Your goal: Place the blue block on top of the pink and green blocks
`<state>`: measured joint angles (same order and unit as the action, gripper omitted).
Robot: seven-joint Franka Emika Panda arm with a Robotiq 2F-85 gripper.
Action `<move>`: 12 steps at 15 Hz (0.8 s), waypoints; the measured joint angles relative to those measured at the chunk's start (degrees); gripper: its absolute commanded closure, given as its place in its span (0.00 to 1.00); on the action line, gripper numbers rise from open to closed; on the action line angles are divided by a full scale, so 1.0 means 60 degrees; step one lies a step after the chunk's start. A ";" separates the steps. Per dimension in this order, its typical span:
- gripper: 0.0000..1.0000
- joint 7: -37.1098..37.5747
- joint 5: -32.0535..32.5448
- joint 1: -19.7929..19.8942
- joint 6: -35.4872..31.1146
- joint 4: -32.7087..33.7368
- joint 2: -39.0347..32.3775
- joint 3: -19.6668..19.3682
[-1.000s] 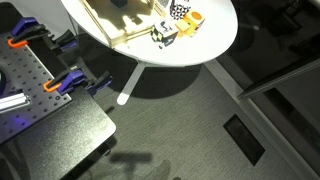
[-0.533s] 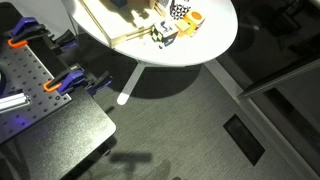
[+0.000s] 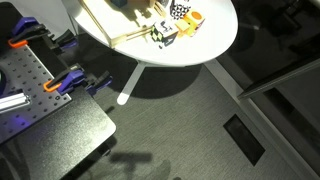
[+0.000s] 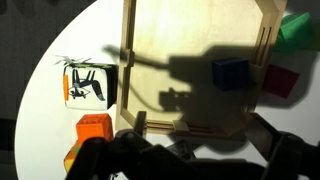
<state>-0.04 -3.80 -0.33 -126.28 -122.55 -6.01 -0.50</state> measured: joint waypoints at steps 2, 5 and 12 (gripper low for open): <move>0.00 0.0001 0.0000 0.0000 0.0000 0.0003 0.0000 0.0000; 0.00 -0.0013 0.0000 -0.0008 0.0000 0.0004 -0.0057 0.0020; 0.00 -0.0008 0.0375 -0.0270 -0.0162 0.0281 -0.0835 0.0143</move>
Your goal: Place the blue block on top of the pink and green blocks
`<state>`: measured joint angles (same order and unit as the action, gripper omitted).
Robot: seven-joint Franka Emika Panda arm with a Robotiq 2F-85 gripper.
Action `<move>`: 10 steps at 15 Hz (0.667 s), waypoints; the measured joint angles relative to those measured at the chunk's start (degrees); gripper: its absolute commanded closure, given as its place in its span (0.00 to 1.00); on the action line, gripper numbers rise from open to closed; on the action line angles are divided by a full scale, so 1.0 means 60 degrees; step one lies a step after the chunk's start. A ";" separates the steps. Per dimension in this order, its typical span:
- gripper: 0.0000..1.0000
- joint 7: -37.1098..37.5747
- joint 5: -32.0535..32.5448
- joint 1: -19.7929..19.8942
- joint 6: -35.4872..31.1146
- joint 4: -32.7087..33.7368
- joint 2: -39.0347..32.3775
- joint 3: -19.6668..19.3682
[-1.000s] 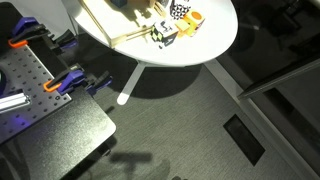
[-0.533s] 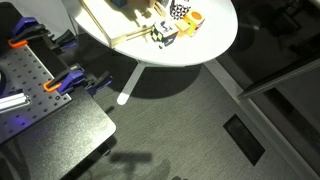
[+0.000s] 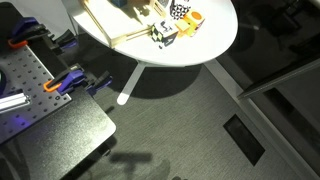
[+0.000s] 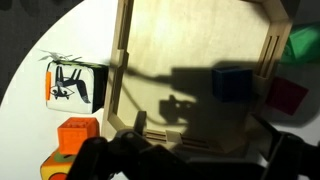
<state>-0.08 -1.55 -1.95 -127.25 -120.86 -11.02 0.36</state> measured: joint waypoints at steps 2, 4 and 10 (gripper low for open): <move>0.00 0.0003 0.0142 -0.0094 -0.0039 0.0099 -0.0247 0.0039; 0.00 0.0011 0.0294 -0.0211 -0.0102 0.0184 -0.0512 0.0080; 0.00 0.0180 0.0715 -0.0671 -0.0410 0.0319 -0.1246 0.0202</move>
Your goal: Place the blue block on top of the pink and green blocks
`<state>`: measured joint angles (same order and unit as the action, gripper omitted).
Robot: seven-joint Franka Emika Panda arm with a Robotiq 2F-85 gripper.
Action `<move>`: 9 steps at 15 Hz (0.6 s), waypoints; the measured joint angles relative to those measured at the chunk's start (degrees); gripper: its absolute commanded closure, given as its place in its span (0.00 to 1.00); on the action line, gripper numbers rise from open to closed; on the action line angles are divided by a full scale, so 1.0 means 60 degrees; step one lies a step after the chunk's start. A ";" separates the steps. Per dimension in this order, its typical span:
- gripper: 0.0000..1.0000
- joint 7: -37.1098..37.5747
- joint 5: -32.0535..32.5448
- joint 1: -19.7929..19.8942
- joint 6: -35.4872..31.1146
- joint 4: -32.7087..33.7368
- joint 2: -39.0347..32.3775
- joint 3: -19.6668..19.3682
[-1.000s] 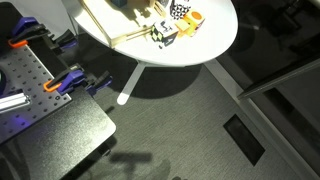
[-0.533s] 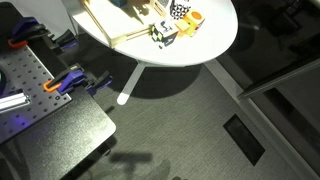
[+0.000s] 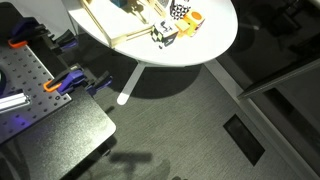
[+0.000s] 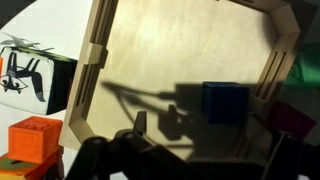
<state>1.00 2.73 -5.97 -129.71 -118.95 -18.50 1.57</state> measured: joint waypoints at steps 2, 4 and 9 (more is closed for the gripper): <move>0.00 0.0155 0.0164 -0.0149 -0.0209 0.0061 -0.0221 0.0004; 0.00 0.0266 0.0241 -0.0266 -0.0419 0.0147 -0.0459 0.0008; 0.00 0.0297 0.0243 -0.0378 -0.0943 0.0571 -0.1228 0.0066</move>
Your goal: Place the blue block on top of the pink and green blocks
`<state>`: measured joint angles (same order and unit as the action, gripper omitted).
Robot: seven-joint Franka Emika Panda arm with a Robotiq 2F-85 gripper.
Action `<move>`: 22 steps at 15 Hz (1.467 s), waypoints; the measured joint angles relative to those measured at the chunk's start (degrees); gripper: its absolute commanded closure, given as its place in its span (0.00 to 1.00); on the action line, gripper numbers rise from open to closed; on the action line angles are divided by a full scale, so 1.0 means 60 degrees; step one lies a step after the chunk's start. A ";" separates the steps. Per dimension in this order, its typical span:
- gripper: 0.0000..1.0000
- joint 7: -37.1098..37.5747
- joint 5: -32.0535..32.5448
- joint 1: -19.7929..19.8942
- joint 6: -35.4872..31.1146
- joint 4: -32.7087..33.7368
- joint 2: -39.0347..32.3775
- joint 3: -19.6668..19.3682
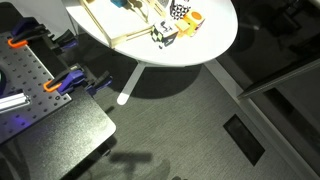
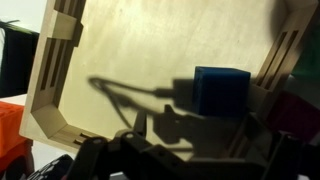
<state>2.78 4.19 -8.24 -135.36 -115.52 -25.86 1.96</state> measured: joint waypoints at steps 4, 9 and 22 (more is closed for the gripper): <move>0.00 0.0000 0.0000 -0.0018 -0.0202 0.0411 -0.0528 0.0111; 0.00 0.0000 -0.0018 -0.0111 -0.0278 0.0595 -0.0769 0.0316; 0.00 0.0189 -0.0174 -0.0143 0.0024 0.0594 -0.1045 0.0489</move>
<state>3.92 3.15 -9.10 -135.22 -111.95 -32.14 4.89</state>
